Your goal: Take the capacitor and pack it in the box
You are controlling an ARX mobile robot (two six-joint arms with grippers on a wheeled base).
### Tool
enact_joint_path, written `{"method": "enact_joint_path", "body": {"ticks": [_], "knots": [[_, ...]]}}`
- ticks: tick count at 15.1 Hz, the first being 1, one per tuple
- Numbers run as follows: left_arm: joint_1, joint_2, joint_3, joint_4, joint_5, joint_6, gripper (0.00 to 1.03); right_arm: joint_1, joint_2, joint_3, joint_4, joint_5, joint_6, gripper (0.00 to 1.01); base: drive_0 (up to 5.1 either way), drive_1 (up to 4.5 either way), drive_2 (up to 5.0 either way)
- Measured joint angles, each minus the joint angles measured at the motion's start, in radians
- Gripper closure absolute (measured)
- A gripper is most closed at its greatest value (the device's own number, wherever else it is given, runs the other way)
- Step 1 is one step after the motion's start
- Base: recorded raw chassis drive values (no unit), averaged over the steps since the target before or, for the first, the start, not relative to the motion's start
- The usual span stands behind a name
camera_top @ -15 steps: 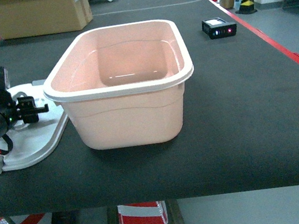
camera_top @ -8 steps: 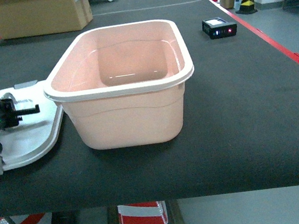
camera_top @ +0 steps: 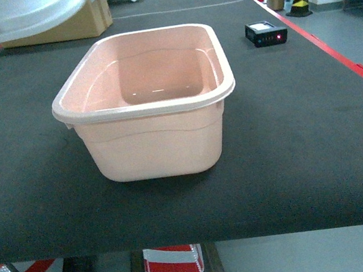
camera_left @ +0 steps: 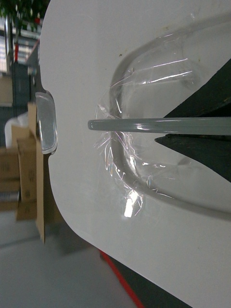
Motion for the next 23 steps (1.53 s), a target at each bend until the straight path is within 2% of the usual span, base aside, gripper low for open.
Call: {"method": "enact_joint_path", "body": {"ticks": [3,4,5,7,8,10,14,23], "knots": [[-0.099,0.043,0.053,-0.017,-0.033,-0.001,1.01,0.0,0.0,0.0,0.0,0.0,0.0,0.03,0.0,0.0,0.0],[-0.156,0.079,0.094,-0.047,-0.072,-0.003,1.01,0.0,0.0,0.0,0.0,0.0,0.0,0.03,0.0,0.0,0.0],[-0.191,0.106,0.122,-0.077,-0.098,-0.011,1.01,0.0,0.0,0.0,0.0,0.0,0.0,0.03,0.0,0.0,0.0],[-0.233,0.156,0.16,-0.158,-0.142,-0.047,1.01,0.0,0.0,0.0,0.0,0.0,0.0,0.03,0.0,0.0,0.0],[-0.249,0.178,0.172,-0.196,-0.146,-0.075,1.01,0.0,0.0,0.0,0.0,0.0,0.0,0.03,0.0,0.0,0.0],[-0.268,0.208,0.177,-0.217,-0.139,-0.101,1.01,0.0,0.0,0.0,0.0,0.0,0.0,0.03,0.0,0.0,0.0],[-0.303,0.265,0.185,-0.253,-0.149,-0.123,1.01,0.0,0.0,0.0,0.001,0.0,0.0,0.03,0.0,0.0,0.0],[-0.299,0.304,0.225,-0.261,-0.149,-0.121,1.01,0.0,0.0,0.0,0.0,0.0,0.0,0.03,0.0,0.0,0.0]]}}
